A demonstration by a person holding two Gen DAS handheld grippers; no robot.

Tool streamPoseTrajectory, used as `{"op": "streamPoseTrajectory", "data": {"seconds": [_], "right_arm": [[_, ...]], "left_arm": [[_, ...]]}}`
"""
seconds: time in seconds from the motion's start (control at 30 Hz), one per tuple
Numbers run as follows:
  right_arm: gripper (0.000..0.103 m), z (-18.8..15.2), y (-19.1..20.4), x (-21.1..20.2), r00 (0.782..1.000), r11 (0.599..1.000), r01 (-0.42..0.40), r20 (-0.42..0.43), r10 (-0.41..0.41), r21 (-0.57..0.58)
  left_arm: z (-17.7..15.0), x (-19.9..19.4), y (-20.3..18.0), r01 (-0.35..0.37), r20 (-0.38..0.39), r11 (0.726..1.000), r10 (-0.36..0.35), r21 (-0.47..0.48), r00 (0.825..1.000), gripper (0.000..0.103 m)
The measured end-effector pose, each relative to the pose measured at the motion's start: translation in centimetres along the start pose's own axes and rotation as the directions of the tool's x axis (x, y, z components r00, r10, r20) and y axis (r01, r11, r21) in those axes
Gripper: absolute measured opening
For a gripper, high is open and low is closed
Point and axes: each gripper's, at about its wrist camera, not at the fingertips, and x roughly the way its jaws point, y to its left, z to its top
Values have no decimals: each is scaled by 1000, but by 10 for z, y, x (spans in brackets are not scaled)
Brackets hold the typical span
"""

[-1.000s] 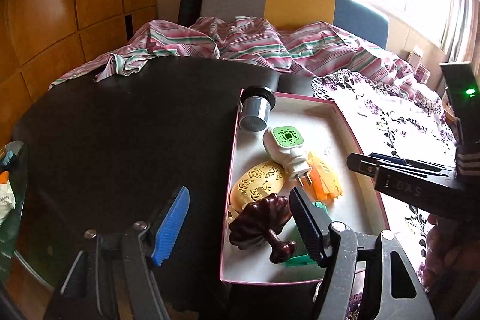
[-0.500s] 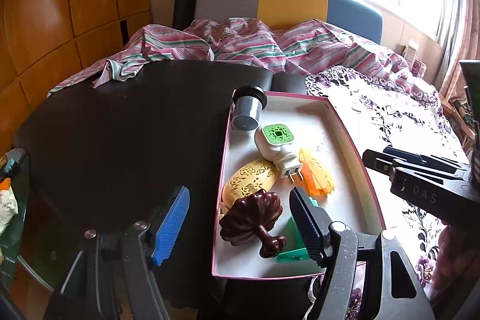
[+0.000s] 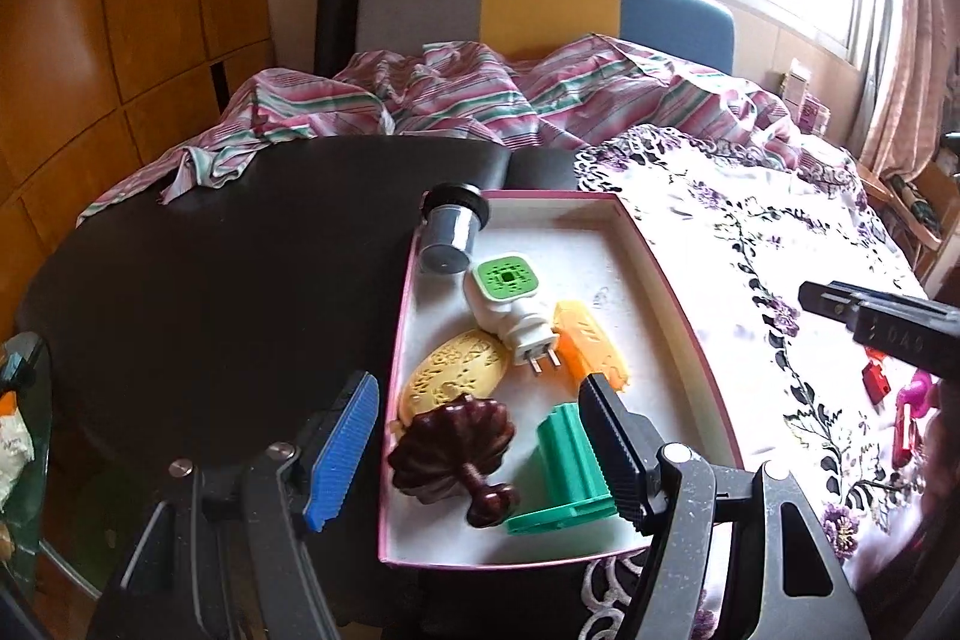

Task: Organize rigid objects
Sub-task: 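Move both tools back over the orange and red pieces on the cloth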

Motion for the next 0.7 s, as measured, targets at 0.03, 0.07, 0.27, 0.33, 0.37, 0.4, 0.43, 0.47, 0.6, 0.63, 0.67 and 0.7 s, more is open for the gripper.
{"op": "streamPoseTrajectory", "data": {"seconds": [0.03, 0.07, 0.27, 0.33, 0.37, 0.4, 0.43, 0.47, 0.6, 0.63, 0.67, 0.7], "right_arm": [[36, 0, -8, -2, 1000, 1000, 11, 1, -11, 14], [36, 0, -17, -3, 1000, 999, 23, 2, -23, 26], [36, 0, -70, -16, 995, 989, 99, 5, -100, 113], [36, 0, -87, -21, 992, 982, 121, 5, -123, 145], [36, 0, -96, -24, 991, 978, 128, 5, -131, 162], [36, -1, -105, -28, 990, 974, 137, 6, -140, 180], [36, -2, -114, -31, 988, 969, 148, 6, -153, 197], [36, -3, -122, -34, 987, 964, 158, 4, -163, 214], [36, -11, -158, -47, 982, 938, 184, -10, -190, 293], [36, -14, -167, -50, 981, 931, 190, -14, -196, 313], [36, -17, -176, -53, 979, 922, 196, -18, -202, 334], [37, -19, -184, -55, 978, 914, 201, -20, -207, 353]], "left_arm": [[1, 0, -3, 4, 0, 1000, -4, 7, 1000, 70], [1, 1, -6, 7, 0, 1000, -7, 13, 1000, 70], [4, 3, -22, 30, -2, 998, -30, 51, 1000, 70], [5, 3, -27, 37, -4, 997, -37, 65, 999, 70], [5, 4, -30, 42, -4, 997, -41, 72, 999, 70], [5, 4, -33, 46, -5, 996, -46, 78, 999, 70], [6, 4, -36, 51, -6, 995, -51, 83, 999, 70], [6, 5, -39, 57, -7, 995, -56, 88, 998, 70], [8, 6, -50, 72, -6, 991, -72, 108, 997, 70], [9, 6, -53, 78, -6, 991, -78, 112, 997, 70], [9, 7, -55, 86, -8, 989, -86, 116, 996, 70], [10, 8, -59, 93, -10, 988, -92, 122, 996, 70]]}}
